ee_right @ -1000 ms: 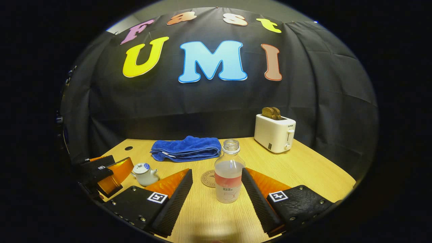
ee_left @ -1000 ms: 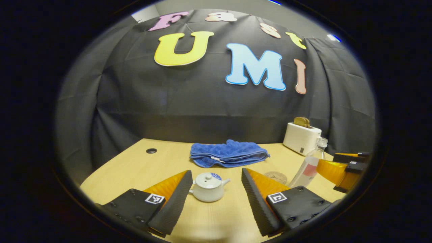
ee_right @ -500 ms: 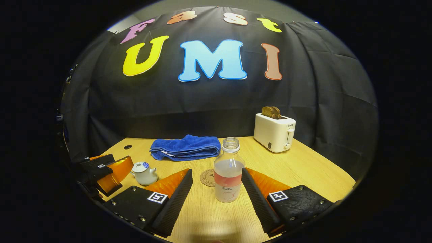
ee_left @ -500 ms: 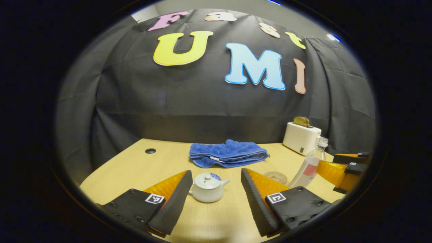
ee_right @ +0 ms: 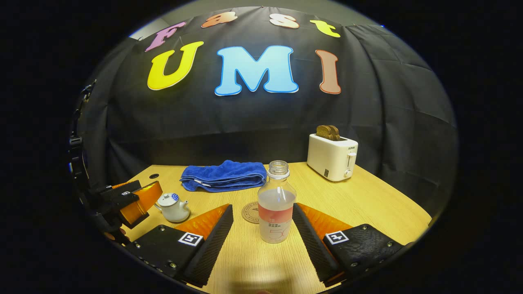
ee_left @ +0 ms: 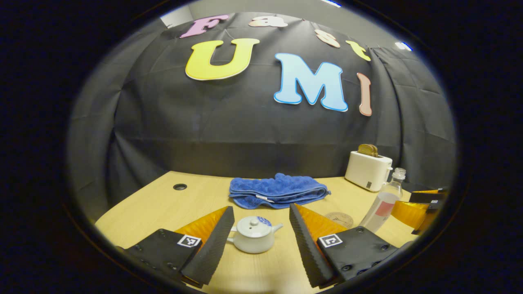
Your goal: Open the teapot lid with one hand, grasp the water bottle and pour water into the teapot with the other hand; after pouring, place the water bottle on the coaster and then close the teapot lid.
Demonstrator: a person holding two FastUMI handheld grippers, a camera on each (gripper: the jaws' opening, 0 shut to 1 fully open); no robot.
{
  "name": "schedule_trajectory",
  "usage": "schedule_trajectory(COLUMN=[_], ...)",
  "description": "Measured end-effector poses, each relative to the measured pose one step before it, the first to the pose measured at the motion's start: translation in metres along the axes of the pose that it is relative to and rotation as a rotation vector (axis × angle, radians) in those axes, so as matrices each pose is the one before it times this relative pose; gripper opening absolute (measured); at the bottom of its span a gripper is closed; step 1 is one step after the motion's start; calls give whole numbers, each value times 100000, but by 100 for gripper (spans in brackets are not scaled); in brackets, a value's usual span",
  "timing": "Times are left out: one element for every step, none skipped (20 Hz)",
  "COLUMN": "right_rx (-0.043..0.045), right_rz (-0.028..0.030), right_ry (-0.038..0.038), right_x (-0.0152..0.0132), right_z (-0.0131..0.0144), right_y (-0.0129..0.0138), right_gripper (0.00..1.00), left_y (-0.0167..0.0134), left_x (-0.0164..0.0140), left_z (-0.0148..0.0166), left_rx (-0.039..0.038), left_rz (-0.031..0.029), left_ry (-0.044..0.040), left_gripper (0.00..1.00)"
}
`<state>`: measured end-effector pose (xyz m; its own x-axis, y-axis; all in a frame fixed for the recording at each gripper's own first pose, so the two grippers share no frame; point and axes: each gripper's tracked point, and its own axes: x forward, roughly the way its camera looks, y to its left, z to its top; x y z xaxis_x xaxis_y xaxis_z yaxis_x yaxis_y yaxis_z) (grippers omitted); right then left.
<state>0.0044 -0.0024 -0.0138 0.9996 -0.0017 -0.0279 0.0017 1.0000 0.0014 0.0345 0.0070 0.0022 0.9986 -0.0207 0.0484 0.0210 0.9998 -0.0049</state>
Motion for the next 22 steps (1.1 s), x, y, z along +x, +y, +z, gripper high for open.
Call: schedule_trajectory(right_rx=[56, 98, 176, 304, 251, 70, -146, -78, 111, 269, 302, 223, 117, 141, -15, -103, -183, -59, 91, 170, 140, 107], right_rz=[-268, -360, -234, -226, -300, -329, -502, -462, -390, -335, -285, -256, -71, -22, 32, -170, -217, -109, 118, 181, 37, -47], right_ry=[323, 256, 275, 197, 202, 156, 222, 167, 183, 200, 256, 318, 443, 392, 211, 57, -77, 64, 295, 326, 330, 244], right_x=[54, 66, 25, 28, -23, 41, 15, 94, 51, 44, 93, 34, 110, 102, 24, -16, 9, 36, 112, 100, 20, 25], right_z=[-74, -152, -79, -76, -18, -148, 12, -197, 7, -66, 7, -185, -83, -139, -5, -60, 31, -103, -51, -207, -17, -93], right_y=[-119, -190, -110, -186, -168, -188, -187, -238, -132, -167, -137, -52, -55, -50, -16, -12, -42, -15, -84, -26, -5, -47], right_gripper=[93, 93, 93, 93, 93, 93, 93, 93, 93, 93, 93, 93, 93, 93, 93, 93, 93, 93, 93, 93, 93, 93], left_y=[-2, 11, 150, 201, 257, 155, 57, 174, 202, 62, 49, 34, 110, -5, -1, 82, 55, -21, -22, -133, -74, -107], left_x=[472, 550, 621, 464, 511, 441, 459, 559, 426, 313, 195, 256, 186, 144, 102, 198, -23, 246, 94, 164, 116, 48], left_z=[54, -77, -79, -213, -150, -174, -96, -534, -335, -374, -231, -407, -156, -218, -153, -226, -100, -294, -190, -409, -276, -373], left_rx=[-312, 404, 968, 1257, 737, 219, 329, 405, 358, -4, 61, 228, -97, -128, -53, -115, -107, 15, 428, 647, 456, 172], left_rz=[-733, -455, 43, 422, 669, 416, -59, 561, 652, 211, 351, 113, 145, -45, -150, 26, -8, 75, -101, 27, -143, -268], left_ry=[-776, -711, -73, -24, 79, -53, 106, 815, 727, 818, 519, 591, 380, 321, 226, 307, 335, 377, 721, 817, 1022, 1095], left_gripper=[86, 86, 86, 85, 85, 84, 84, 84, 84, 83, 82, 80, 80, 78, 75, 75, 75, 70, 66, 61, 57, 61])
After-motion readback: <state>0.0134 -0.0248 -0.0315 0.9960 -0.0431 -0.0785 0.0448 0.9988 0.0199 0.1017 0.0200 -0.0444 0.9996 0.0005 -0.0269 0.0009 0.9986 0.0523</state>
